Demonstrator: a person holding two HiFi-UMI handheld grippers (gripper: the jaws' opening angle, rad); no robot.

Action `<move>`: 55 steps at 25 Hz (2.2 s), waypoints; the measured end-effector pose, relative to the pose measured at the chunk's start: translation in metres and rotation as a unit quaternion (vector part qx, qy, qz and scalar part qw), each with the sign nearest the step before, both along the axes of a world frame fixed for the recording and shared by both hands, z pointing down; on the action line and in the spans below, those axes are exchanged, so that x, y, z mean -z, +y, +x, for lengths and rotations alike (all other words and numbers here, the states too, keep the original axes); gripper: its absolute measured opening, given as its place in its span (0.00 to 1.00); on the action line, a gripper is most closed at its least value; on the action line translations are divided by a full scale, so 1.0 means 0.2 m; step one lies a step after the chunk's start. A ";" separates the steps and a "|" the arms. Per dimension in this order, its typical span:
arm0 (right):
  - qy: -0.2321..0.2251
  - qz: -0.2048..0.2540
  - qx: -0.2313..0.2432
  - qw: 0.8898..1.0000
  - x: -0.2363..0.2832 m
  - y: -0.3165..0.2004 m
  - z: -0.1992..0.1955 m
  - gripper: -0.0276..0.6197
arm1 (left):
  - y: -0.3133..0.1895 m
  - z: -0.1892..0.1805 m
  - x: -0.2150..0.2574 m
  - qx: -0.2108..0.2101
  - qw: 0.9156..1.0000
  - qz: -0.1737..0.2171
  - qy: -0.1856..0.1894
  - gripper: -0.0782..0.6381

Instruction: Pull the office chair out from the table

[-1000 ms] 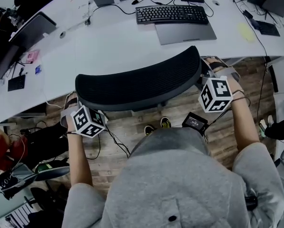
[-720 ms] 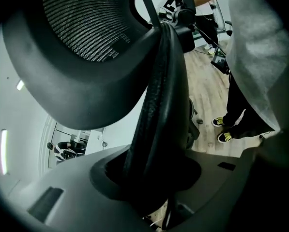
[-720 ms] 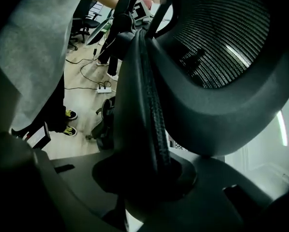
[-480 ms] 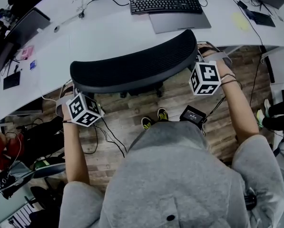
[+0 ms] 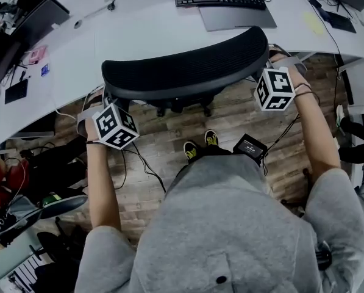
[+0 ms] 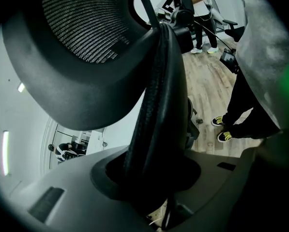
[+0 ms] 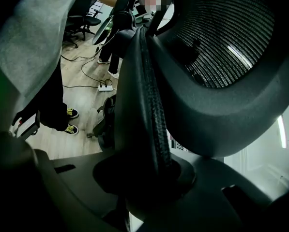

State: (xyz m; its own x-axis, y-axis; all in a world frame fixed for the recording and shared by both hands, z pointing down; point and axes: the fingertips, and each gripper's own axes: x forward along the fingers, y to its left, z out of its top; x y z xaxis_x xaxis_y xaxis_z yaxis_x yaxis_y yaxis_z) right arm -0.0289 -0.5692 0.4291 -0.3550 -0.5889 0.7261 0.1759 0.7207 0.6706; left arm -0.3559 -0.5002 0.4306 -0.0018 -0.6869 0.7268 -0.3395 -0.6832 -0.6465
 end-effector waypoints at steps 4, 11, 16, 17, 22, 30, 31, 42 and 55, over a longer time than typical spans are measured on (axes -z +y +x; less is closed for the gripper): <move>0.001 0.001 -0.002 1.000 0.01 0.08 -0.01 0.21 | 0.07 -0.02 0.01 -0.002 1.000 0.004 0.001 0.32; -0.002 -0.003 -0.010 1.000 0.00 0.25 -0.02 0.20 | 0.19 -0.03 0.01 -0.012 1.000 0.008 0.004 0.33; -0.003 -0.002 -0.016 1.000 0.00 0.36 -0.03 0.20 | 0.27 -0.05 0.00 -0.020 1.000 0.003 0.003 0.33; -0.003 -0.001 -0.017 1.000 0.00 0.38 -0.04 0.20 | 0.29 -0.05 0.00 -0.021 1.000 0.004 0.003 0.33; -0.002 -0.003 -0.014 1.000 0.00 0.44 -0.03 0.20 | 0.37 -0.04 0.01 -0.017 1.000 0.001 0.003 0.33; -0.003 0.000 0.003 1.000 0.00 0.53 -0.01 0.20 | 0.51 -0.01 0.01 -0.003 1.000 0.003 0.001 0.32; -0.002 -0.001 0.005 1.000 0.00 0.54 -0.01 0.20 | 0.53 -0.01 0.01 -0.001 1.000 0.005 0.001 0.32; 0.000 -0.002 0.022 1.000 0.01 0.71 0.07 0.20 | 0.77 0.10 0.01 0.017 1.000 -0.002 0.007 0.32; -0.004 0.003 0.031 0.999 0.01 1.06 0.22 0.21 | 1.16 0.26 0.01 0.030 0.999 0.004 0.010 0.33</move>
State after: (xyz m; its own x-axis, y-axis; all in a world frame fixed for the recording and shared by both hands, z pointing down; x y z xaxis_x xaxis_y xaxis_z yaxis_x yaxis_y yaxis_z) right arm 0.0145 -0.3564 0.4273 -0.3965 -0.5691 0.7203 0.2157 0.7049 0.6757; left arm -0.3048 -0.2686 0.4283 -0.0289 -0.6912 0.7221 -0.3933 -0.6563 -0.6439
